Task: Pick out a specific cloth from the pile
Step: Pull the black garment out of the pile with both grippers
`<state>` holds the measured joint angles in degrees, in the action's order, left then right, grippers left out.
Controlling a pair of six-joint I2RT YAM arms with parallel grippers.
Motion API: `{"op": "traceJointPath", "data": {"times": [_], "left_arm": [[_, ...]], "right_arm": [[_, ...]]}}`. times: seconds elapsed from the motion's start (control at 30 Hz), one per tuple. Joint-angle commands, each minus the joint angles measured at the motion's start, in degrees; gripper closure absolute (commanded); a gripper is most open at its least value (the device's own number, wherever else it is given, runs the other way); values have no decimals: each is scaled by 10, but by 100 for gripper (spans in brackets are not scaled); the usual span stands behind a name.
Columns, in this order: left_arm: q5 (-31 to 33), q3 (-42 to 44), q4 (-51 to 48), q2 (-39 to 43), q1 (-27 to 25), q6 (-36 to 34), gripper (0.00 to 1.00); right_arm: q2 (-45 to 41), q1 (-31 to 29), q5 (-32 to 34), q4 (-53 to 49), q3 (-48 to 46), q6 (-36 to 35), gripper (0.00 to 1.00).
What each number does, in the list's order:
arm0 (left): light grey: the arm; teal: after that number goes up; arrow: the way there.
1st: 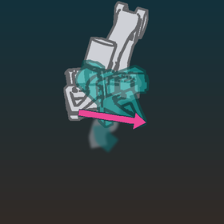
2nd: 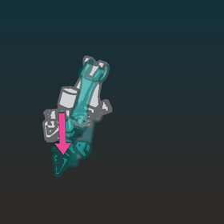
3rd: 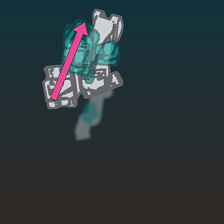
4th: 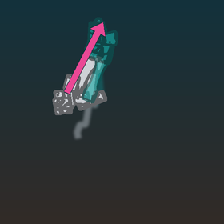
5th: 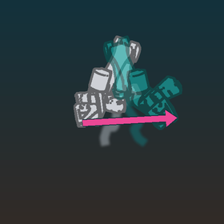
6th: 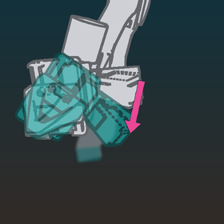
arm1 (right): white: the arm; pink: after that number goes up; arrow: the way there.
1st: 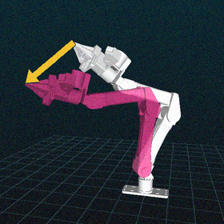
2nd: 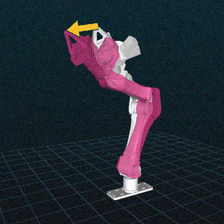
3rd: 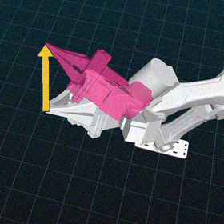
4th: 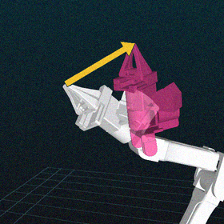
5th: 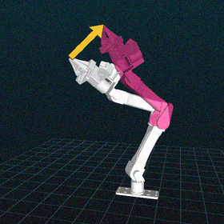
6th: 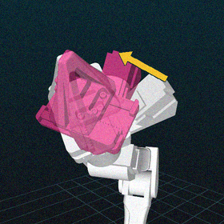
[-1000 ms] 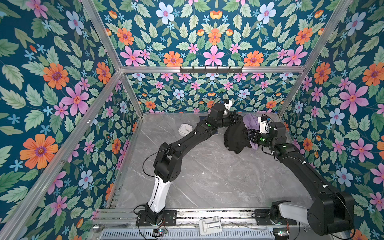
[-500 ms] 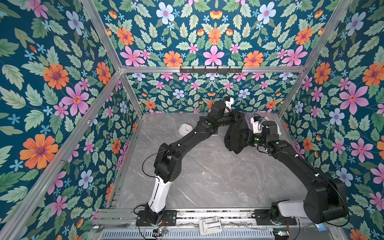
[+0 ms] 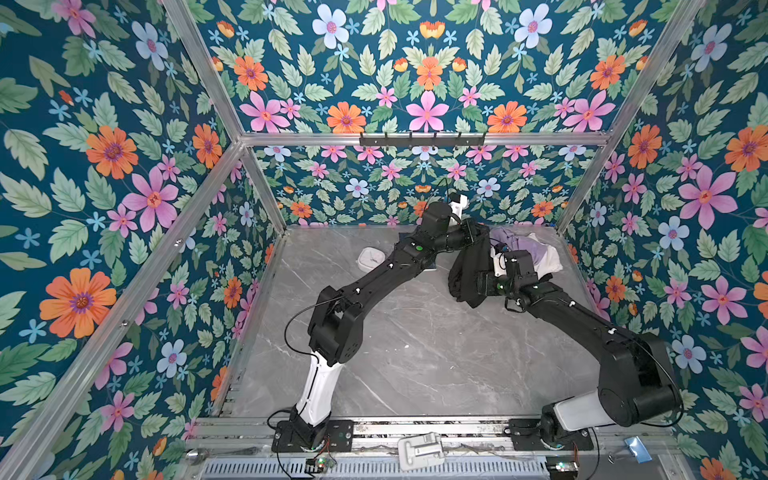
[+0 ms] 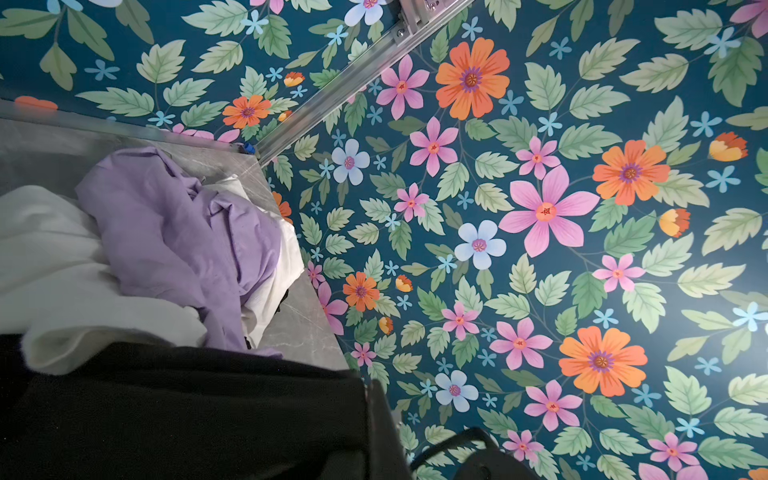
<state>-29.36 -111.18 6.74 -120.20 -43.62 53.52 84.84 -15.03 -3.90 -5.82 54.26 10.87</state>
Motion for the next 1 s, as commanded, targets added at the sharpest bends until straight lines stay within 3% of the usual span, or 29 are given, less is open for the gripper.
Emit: {"op": "traceJointPath", "data": {"times": [0.0, 0.3, 0.57, 0.97], "left_arm": [[-3, -1, 38, 3, -1, -2, 100], [-2, -2, 38, -13, -1, 0, 100], [3, 8, 65, -44, -4, 13, 100], [11, 36, 67, -37, -4, 2, 100]], "right_arm": [[8, -1, 28, 17, 2, -12, 36], [-27, -2, 32, 49, -6, -9, 78], [-62, -1, 44, 71, -8, -10, 99], [-121, -1, 47, 82, -15, -3, 100]]}}
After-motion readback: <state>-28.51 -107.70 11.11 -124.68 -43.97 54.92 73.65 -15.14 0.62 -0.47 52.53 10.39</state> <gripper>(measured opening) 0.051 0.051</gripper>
